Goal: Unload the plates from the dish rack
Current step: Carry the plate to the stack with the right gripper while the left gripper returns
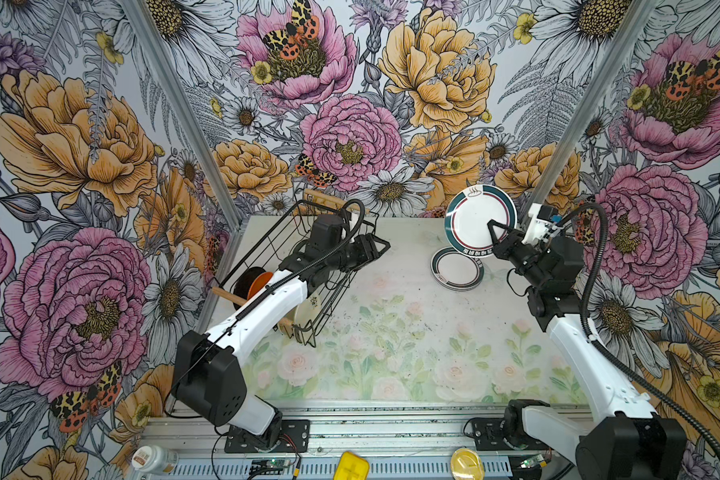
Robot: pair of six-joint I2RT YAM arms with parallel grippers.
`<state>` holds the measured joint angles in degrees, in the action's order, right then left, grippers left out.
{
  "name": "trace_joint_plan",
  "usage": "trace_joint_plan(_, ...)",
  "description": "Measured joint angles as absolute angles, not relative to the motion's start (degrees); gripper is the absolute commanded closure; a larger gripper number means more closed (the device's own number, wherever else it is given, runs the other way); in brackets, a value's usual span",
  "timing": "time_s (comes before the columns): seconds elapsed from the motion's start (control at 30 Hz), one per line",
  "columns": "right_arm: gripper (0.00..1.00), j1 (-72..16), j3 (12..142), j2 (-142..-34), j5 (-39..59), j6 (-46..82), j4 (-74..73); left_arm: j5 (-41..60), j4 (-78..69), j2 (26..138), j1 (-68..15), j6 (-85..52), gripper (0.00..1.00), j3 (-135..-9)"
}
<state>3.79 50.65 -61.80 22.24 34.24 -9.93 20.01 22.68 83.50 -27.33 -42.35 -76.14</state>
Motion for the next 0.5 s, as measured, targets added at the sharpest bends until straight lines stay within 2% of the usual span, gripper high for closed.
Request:
trace_joint_plan(0.07, 1.0, 4.75, 49.08, -61.19, 19.55, 33.36, -9.5, 15.7, 27.31, 80.42, -25.47, -39.33, 0.34, -76.4)
trace_joint_plan(0.13, 1.0, 5.65, 47.64, -61.98, 17.52, 33.34, -8.25, 11.62, 31.99, 77.36, -22.63, -36.91, 0.14, -75.94)
trace_joint_plan(0.33, 1.0, 6.79, 44.29, -66.89, 14.66, 36.45, -5.02, 3.11, 39.42, 71.72, -16.82, -32.18, 0.11, -71.96)
trace_joint_plan(0.37, 1.0, 6.79, 43.88, -67.57, 14.44, 37.32, -4.12, 2.42, 40.34, 71.0, -16.19, -31.4, 0.04, -71.16)
trace_joint_plan(0.4, 1.0, 6.79, 43.7, -68.31, 14.04, 38.15, -3.29, 1.89, 41.01, 70.46, -15.55, -30.59, 0.01, -70.5)
trace_joint_plan(0.5, 1.0, 6.9, 43.7, -71.05, 13.17, 40.73, -1.52, 1.04, 42.39, 69.69, -14.02, -29.69, 0.01, -69.47)
